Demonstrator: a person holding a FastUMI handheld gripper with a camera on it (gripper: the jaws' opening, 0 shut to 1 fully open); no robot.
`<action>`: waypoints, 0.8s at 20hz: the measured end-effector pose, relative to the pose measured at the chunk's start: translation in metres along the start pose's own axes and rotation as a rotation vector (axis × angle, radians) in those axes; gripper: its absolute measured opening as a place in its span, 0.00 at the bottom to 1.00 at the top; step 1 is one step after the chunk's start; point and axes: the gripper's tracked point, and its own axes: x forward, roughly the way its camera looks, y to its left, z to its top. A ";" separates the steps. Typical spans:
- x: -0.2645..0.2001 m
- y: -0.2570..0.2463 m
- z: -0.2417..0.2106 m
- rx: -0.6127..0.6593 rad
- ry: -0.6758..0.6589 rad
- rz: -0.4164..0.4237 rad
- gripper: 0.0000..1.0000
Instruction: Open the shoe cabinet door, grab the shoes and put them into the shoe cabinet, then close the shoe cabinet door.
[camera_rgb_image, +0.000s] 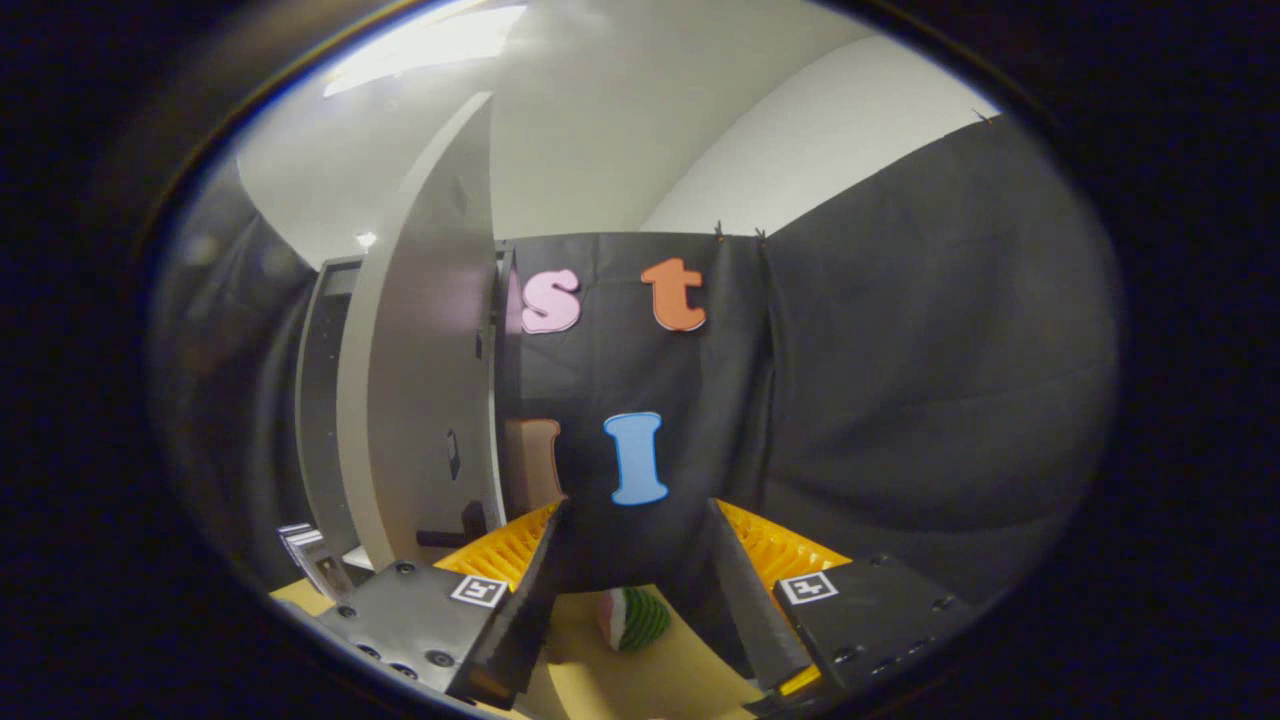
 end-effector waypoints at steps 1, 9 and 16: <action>0.008 0.005 -0.012 0.001 0.024 0.010 0.80; 0.023 0.022 -0.022 0.084 0.040 0.081 0.82; 0.009 0.080 -0.021 0.104 0.024 0.205 0.82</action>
